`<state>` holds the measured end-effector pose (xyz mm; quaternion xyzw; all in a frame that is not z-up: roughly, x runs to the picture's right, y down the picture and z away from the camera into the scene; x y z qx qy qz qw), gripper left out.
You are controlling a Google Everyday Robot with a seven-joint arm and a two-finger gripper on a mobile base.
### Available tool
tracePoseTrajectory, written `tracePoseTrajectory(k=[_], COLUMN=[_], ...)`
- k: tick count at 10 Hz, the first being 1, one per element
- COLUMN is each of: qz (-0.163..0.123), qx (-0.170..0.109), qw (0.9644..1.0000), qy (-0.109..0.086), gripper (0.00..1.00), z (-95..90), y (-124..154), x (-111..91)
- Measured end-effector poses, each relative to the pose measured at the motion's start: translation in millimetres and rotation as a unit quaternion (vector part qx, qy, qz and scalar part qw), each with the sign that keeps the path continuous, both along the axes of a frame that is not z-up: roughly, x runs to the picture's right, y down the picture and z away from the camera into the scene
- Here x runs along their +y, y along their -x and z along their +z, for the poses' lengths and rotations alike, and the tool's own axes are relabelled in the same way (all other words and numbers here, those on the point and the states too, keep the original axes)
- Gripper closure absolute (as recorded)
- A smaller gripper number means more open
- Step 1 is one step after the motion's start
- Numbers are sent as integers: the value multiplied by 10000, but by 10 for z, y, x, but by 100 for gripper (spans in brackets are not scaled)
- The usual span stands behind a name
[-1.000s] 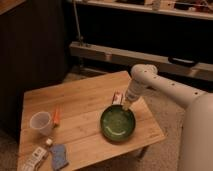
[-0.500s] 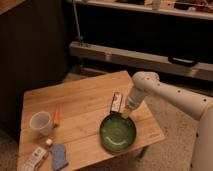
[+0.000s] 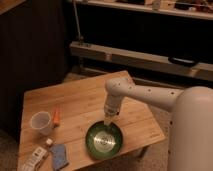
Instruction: Drag the ceramic bowl in a circle
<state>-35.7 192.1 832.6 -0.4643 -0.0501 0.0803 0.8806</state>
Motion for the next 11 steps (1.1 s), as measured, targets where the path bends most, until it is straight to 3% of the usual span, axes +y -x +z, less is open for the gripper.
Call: tracePoseTrajectory(k=[3, 5, 8, 11], qz=[-510, -612, -524, -125], qx=[-492, -629, -395, 43], qw=[9973, 9958, 9969, 9977], qy=[-183, -279, -444, -662], gripper=[100, 100, 100, 100], z=[-79, -95, 172, 472], y=[532, 720, 582, 141], x=[-168, -339, -661, -1117])
